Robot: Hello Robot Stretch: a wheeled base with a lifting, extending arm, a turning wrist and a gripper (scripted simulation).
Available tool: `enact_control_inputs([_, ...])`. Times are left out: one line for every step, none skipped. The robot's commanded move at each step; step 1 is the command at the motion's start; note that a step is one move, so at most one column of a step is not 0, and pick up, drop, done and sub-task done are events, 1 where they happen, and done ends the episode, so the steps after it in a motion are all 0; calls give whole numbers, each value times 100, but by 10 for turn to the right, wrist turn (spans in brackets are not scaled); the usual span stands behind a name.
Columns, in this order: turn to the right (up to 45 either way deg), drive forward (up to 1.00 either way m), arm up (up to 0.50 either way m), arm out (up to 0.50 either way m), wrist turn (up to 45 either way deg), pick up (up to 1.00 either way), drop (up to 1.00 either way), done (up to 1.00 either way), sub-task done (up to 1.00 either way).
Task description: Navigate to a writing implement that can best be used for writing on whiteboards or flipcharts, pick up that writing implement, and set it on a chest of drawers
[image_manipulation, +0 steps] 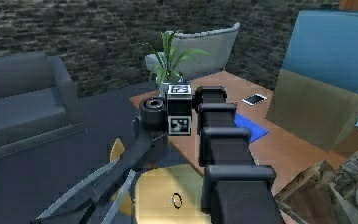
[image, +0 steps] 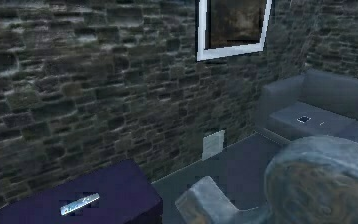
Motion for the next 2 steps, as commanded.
enact_control_inputs([0,0,0,-14,0,0,0,0,0])
enact_control_inputs([-450,0,0,0,0,0,0,0,0])
